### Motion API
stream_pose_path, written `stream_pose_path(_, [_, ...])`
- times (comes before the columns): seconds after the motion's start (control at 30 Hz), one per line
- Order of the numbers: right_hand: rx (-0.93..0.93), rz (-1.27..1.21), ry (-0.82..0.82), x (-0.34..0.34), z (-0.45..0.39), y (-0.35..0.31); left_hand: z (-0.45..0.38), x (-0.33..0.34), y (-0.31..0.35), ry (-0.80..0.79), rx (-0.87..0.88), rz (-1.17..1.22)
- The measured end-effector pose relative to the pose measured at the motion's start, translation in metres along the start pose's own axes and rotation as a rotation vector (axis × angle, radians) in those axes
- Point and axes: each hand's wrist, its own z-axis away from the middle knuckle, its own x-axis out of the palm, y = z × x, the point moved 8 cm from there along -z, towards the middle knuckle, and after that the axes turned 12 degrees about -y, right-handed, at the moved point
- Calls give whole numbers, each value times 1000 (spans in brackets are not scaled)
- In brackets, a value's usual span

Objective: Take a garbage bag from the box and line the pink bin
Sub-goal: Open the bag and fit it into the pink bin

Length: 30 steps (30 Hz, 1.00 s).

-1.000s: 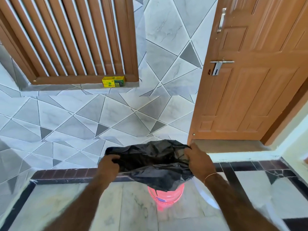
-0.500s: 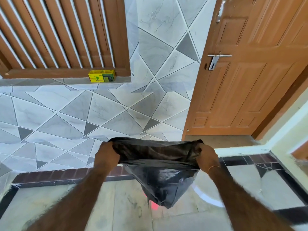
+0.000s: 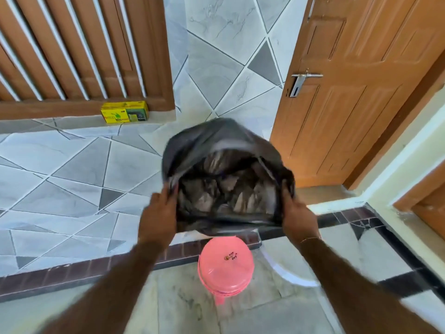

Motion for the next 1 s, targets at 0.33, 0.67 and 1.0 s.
stream_pose_path(0.33, [195, -228, -427, 82, 4, 14, 6, 90, -56, -481, -149, 182])
stream_pose_path(0.67, [197, -257, -286, 67, 10, -2, 8, 91, -59, -309, -262, 360])
stream_pose_path(1.0, [203, -311, -201, 65, -12, -34, -5, 67, -70, -239, -368, 468])
